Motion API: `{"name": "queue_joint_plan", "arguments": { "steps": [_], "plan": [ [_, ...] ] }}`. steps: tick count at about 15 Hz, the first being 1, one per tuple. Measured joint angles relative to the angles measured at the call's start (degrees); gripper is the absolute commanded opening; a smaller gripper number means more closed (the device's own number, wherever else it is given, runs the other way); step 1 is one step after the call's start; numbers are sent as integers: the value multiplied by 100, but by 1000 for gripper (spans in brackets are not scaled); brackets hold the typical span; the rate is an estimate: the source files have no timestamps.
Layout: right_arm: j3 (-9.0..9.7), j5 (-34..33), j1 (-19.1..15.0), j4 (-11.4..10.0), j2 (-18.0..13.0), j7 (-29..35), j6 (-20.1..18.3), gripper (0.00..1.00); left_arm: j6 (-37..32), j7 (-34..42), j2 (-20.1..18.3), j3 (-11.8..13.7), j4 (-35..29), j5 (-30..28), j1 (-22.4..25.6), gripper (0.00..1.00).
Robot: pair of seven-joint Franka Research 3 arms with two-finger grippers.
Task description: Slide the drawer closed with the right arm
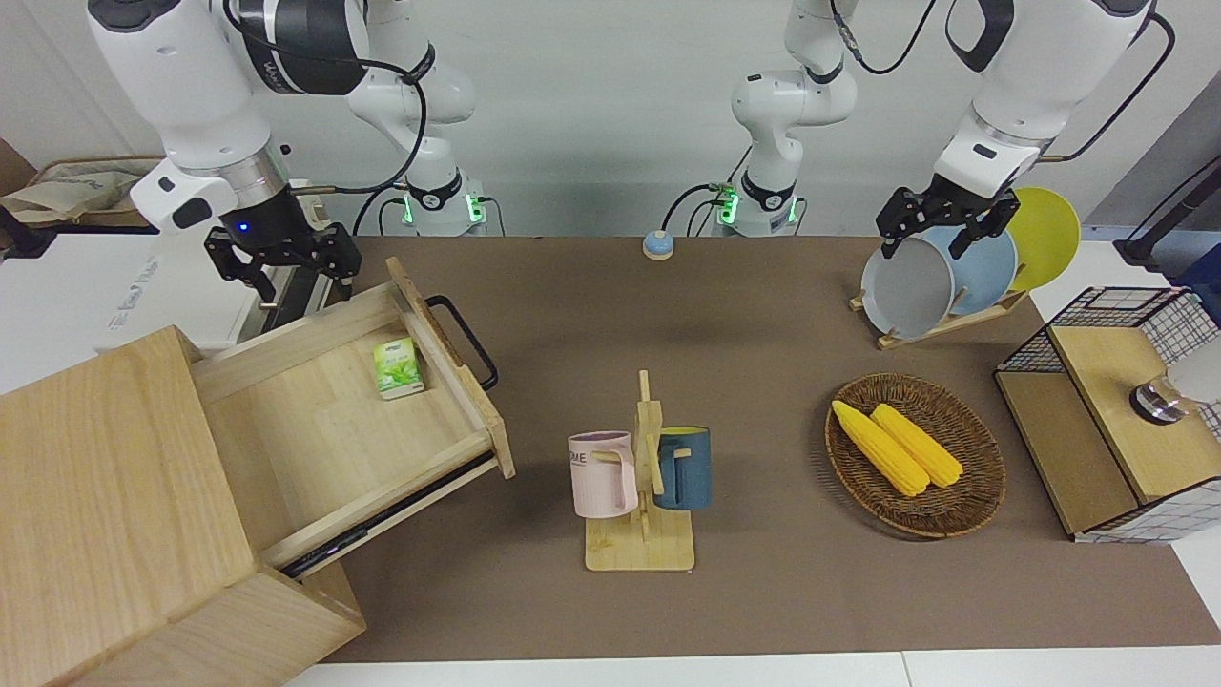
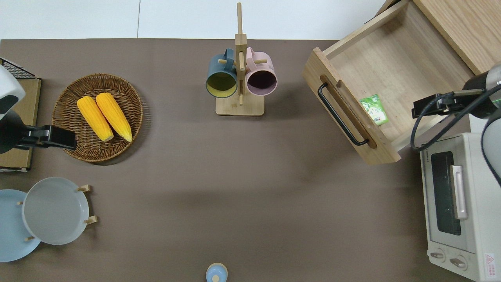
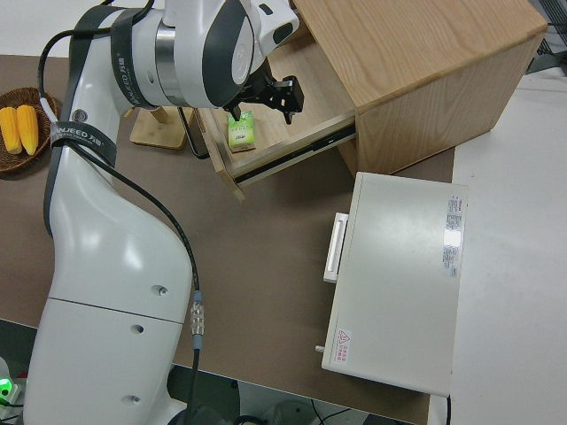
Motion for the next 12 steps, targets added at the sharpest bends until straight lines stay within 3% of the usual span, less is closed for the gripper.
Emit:
{"name": "queue_joint_plan", "arguments": {
  "steps": [5,6,7,9,12],
  "plan": [
    [3,-9,4,12,-1,0,-55,948,0,0,0,0,0,0,0,993],
    [2,-12,4,33,-3,0,-56,616,0,0,0,0,0,0,0,993],
    [-2,-12,4,57,-5,0,-64,379,0,0,0,0,0,0,0,993],
    [-4,-13,4,75,-12,0,-97,2,0,0,0,0,0,0,0,993],
    [-6,-13,4,80,-14,0,-196,0,0,0,0,0,0,0,0,993]
  ]
}}
